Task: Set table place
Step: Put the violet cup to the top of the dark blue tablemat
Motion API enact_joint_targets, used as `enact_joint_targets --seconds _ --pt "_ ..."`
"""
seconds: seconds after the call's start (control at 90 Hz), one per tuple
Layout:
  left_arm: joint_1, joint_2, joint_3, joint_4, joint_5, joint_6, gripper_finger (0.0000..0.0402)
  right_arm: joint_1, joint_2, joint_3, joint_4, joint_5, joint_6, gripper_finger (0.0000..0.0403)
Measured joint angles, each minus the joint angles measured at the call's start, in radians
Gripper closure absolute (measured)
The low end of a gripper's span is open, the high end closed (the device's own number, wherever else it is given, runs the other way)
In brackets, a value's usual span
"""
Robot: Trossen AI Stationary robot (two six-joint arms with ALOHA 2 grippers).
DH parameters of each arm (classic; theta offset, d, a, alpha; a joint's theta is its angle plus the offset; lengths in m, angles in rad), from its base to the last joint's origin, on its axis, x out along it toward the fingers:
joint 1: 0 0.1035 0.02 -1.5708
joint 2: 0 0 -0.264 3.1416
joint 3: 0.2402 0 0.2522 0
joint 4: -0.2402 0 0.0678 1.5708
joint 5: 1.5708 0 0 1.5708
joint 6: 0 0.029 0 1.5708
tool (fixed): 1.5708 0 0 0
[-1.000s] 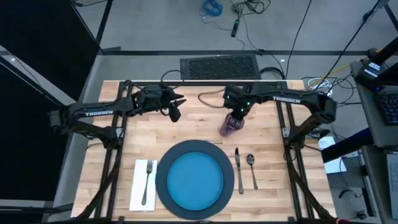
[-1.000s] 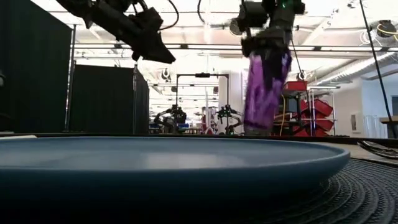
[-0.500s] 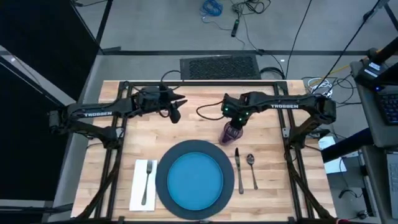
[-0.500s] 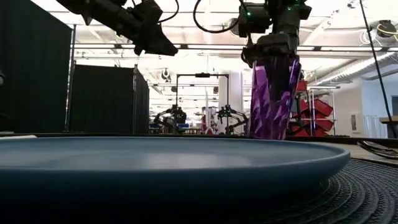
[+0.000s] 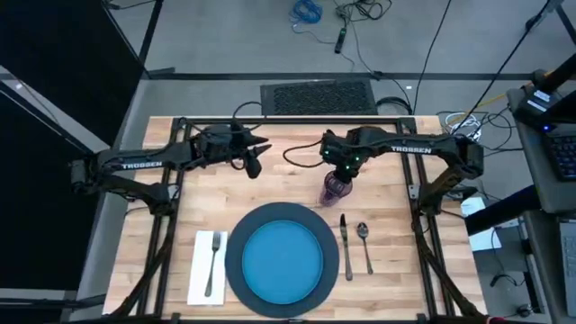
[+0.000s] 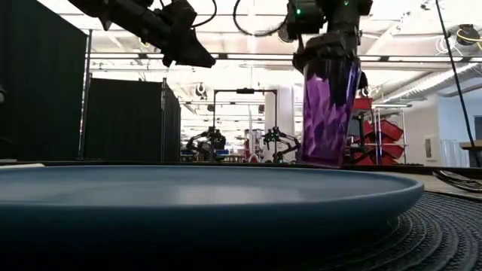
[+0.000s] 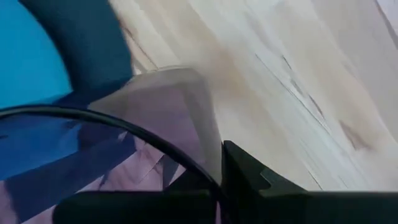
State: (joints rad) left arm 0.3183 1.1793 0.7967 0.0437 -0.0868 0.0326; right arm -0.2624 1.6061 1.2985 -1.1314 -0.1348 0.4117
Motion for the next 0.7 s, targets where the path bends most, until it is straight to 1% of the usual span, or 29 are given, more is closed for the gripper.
enact_joint_targets --seconds 0.156,0.389,0.5,0.7 --pt "0.000 0.000 0.000 -0.002 0.001 0.000 0.0318 0.000 0.035 0.000 0.011 -0.019 -0.008 0.0403" --pt "0.000 0.000 0.000 -0.001 0.004 0.000 0.0318 0.001 0.042 0.000 0.025 -0.023 -0.004 0.0400" --pt "0.000 0.000 0.000 0.000 0.004 0.003 0.0318 0.001 0.042 0.000 0.021 -0.024 0.012 0.0385" --pt "0.000 0.000 0.000 -0.001 0.004 0.007 0.0318 0.001 0.042 0.000 0.021 -0.025 0.018 0.0347"
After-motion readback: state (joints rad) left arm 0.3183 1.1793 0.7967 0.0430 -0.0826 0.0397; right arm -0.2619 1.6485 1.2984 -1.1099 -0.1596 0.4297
